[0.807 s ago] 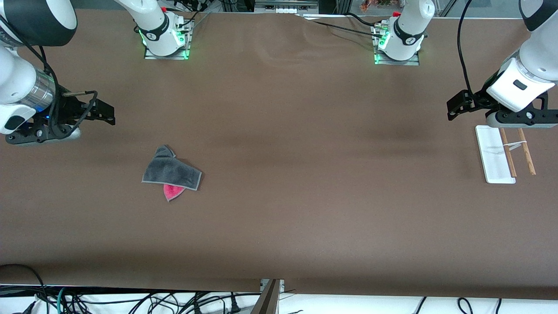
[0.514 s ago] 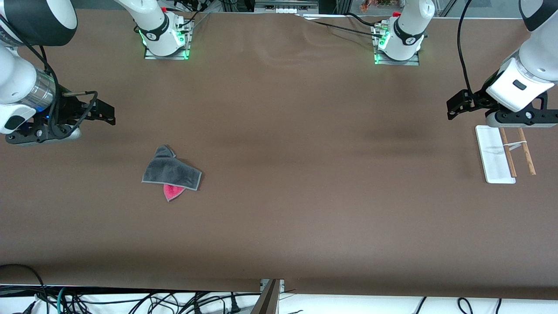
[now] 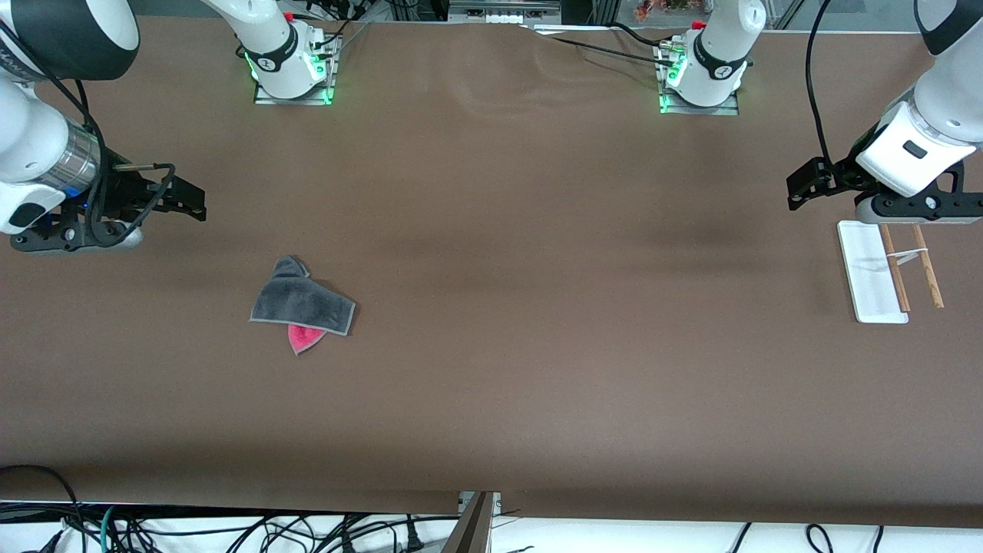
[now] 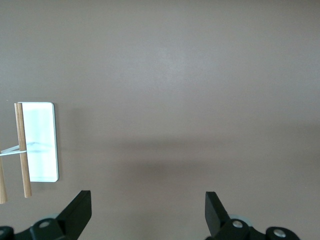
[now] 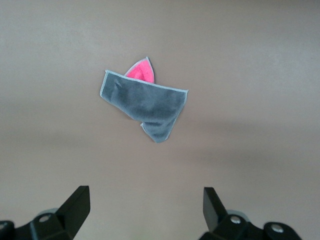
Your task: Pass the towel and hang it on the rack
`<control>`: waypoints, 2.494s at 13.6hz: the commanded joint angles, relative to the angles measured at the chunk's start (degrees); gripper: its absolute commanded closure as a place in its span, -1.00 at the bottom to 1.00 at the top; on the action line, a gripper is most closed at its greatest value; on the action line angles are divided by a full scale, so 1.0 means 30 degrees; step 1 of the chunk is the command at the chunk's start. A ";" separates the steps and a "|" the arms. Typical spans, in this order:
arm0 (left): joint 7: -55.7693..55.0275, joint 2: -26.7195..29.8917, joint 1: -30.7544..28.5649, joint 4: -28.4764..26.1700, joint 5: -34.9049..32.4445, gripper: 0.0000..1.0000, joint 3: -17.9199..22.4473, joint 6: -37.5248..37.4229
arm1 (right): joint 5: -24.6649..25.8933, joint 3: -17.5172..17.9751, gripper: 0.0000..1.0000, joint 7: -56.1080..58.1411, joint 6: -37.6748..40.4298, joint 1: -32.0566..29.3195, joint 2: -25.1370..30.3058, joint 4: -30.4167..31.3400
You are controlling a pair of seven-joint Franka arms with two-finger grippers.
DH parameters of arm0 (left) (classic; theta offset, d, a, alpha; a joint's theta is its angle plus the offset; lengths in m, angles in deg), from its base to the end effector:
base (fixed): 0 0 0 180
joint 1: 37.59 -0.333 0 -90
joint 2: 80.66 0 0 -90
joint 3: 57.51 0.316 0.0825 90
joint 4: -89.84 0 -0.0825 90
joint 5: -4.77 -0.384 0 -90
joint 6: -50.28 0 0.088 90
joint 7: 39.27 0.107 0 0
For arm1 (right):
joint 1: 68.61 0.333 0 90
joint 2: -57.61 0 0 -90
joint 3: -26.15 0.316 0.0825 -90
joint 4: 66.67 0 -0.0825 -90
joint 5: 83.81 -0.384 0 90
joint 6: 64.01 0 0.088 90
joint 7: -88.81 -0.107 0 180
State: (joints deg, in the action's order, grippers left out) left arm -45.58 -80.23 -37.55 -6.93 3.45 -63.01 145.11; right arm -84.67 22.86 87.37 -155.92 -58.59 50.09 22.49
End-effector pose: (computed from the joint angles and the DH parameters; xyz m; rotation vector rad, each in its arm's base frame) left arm 0.5537 -0.0516 0.5799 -3.1151 -0.0175 0.0371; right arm 0.5884 0.0730 0.5589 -3.1341 -0.1433 0.1308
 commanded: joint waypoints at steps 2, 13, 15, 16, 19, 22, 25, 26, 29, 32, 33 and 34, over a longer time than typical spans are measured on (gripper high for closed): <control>0.0433 0.0120 -0.0131 0.0323 -0.0177 -1.00 -0.0129 -0.0440 | 0.0169 0.0218 -1.00 -0.0427 -0.0095 -0.0028 0.0251 0.0367; 0.0433 0.0120 -0.0131 0.0323 -0.0177 -1.00 -0.0129 -0.0469 | 0.0110 0.0218 -1.00 -0.0427 -0.1327 0.0177 -0.1331 0.0485; 0.0433 0.0120 -0.0131 0.0323 -0.0177 -1.00 -0.0129 -0.0469 | 0.0081 0.0218 -1.00 -0.0427 -0.1501 0.0177 -0.1593 0.0514; 0.0433 0.0120 -0.0131 0.0323 -0.0177 -1.00 -0.0129 -0.0469 | 0.0081 0.0218 -1.00 -0.0485 -0.1763 0.0177 -0.1682 0.0717; 0.0433 0.0120 -0.0131 0.0323 -0.0177 -1.00 -0.0129 -0.0469 | 0.0022 0.0218 -1.00 -0.0573 -0.2701 0.0177 -0.1828 0.1275; 0.0433 0.0120 -0.0131 0.0323 -0.0177 -1.00 -0.0129 -0.0469 | -0.0036 0.0218 -1.00 -0.2146 -0.4395 0.0643 -0.3405 0.1189; 0.0433 0.0149 -0.0131 0.0323 -0.0177 -1.00 -0.0129 -0.0498 | -0.0095 0.0218 -0.99 -0.4113 -0.6796 0.1493 -0.5427 0.1129; 0.0433 0.0149 -0.0131 0.0323 -0.0177 -1.00 -0.0129 -0.0499 | -0.0356 0.0218 -0.99 -0.4641 -0.7617 0.1727 -0.6071 0.1100; 0.0433 0.0149 -0.0131 0.0323 -0.0177 -1.00 -0.0129 -0.0499 | -0.0886 0.0218 -0.98 -0.6311 -1.0836 0.2576 -0.8413 0.1012; 0.0462 0.0149 -0.0131 0.0323 -0.0177 -1.00 -0.0129 -0.0644 | -0.0915 0.0218 -0.98 -0.6755 -1.3596 0.2930 -1.0381 0.0544; 0.0462 0.0149 -0.0131 0.0323 -0.0177 -1.00 -0.0129 -0.0703 | -0.0886 0.0218 -0.98 -0.6755 -1.3892 0.2959 -1.0703 0.0543; 0.0462 0.0149 -0.0131 0.0323 -0.0177 -1.00 -0.0129 -0.0704 | -0.0886 0.0218 -0.98 -0.6958 -1.4156 0.3163 -1.0997 0.0543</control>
State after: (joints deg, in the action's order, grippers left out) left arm -45.57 -80.16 -37.55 -6.81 3.45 -63.01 144.41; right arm -86.44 23.78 67.29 -197.47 -49.70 18.69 25.76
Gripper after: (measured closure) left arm 0.000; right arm 0.009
